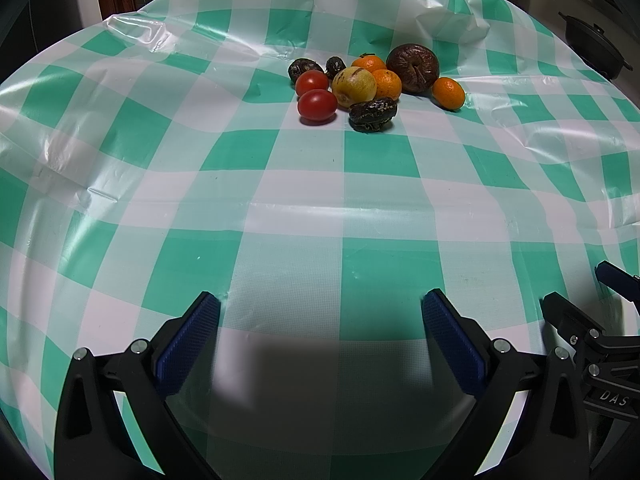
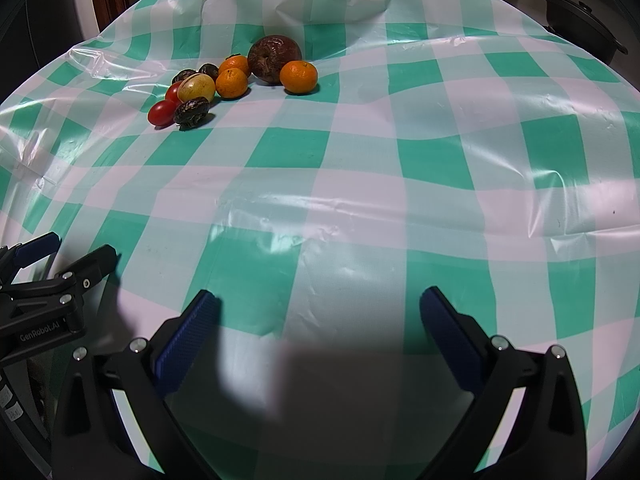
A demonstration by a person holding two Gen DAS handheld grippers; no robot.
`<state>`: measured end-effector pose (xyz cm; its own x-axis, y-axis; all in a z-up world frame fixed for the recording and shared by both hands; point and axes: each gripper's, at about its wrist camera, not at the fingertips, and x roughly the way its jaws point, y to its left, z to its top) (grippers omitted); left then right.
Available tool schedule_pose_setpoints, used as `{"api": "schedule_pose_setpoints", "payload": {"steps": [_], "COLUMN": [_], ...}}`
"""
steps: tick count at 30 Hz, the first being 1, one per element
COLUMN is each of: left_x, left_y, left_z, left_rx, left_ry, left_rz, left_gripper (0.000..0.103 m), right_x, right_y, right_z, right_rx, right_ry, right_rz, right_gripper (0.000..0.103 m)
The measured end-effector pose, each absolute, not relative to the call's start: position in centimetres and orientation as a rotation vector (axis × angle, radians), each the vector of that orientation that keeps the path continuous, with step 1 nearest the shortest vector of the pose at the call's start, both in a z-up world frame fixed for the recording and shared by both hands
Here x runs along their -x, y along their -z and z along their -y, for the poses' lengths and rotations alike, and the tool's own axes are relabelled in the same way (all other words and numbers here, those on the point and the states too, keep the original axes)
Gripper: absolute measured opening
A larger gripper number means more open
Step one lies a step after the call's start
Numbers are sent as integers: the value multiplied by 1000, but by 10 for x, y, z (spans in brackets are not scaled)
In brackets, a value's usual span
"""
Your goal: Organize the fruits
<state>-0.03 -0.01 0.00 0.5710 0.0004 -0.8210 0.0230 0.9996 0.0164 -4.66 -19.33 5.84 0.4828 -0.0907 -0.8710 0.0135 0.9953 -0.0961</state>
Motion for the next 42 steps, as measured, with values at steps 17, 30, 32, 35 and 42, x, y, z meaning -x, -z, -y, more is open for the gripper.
{"api": "schedule_pose_setpoints", "payload": {"steps": [17,30,32,35,42], "left_x": [0,0,0,1,3], "left_y": [0,0,0,0,-1], "left_z": [0,0,0,0,3], "left_rx": [-26,-26,-26,-27,-69], "left_ry": [13,13,13,14,94], "left_rz": [-963,-963,-963,-963,-1013], "left_gripper": [99,99,99,99,99], "right_x": [46,46,47,47,41], "right_y": [-58,-58,-58,-56,-54], "right_z": [193,193,193,192,196], "right_rx": [80,80,80,80,65], "right_ry": [64,64,64,64,11], "right_rz": [-1066,-1065,-1065,-1065,-1127], "right_gripper": [102,102,102,102,102]}}
